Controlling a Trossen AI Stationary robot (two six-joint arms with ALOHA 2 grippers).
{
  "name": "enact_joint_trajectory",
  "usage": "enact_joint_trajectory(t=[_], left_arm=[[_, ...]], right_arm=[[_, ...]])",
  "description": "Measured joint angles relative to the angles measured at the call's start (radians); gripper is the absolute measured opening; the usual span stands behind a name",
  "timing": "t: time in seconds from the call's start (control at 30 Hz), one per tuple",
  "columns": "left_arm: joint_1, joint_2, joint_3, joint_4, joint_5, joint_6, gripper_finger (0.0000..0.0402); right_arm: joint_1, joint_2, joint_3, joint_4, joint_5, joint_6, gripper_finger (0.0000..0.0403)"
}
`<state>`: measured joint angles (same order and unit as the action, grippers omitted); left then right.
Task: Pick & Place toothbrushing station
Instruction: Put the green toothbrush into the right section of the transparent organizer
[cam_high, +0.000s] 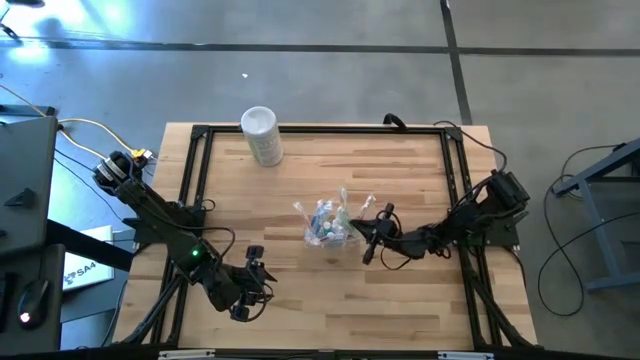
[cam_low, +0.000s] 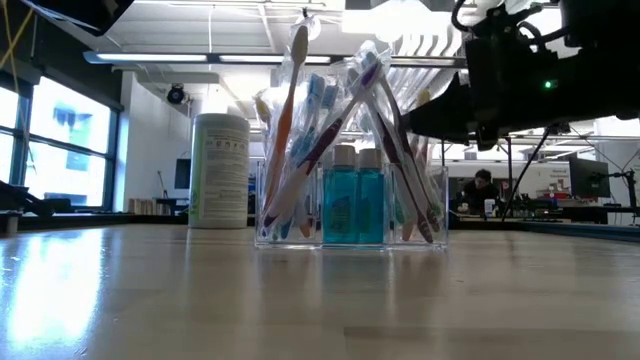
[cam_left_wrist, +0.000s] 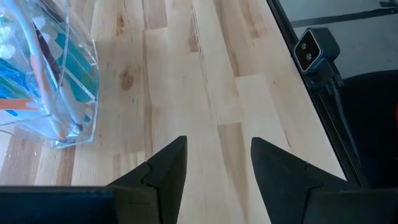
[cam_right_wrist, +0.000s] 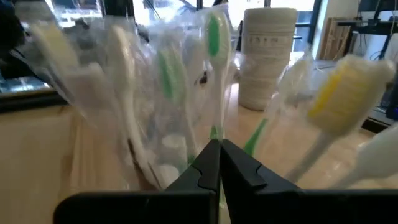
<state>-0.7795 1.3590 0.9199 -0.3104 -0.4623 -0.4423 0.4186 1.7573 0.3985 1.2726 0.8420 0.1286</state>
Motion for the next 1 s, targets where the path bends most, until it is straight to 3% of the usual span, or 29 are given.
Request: enact_joint_trajectory(t=[0.73,0.87,1.0], left_arm=[[0.0,0.0,0.0,-0.007,0.0,0.0,0.0173],[0.0,0.0,0.0,-0.007,0.0,0.0,0.0173],[0.0,0.0,0.0,-0.007,0.0,0.0,0.0173]], right_arm=[[0.035,-0.01,0.0,-0.03,-0.031,0.052,0.0008],[0.035,-0.01,0.0,-0.044,-0.033,0.112,0.0044],[0.035,-0.015,0.0,-0.047,-0.037,0.156,0.0109]])
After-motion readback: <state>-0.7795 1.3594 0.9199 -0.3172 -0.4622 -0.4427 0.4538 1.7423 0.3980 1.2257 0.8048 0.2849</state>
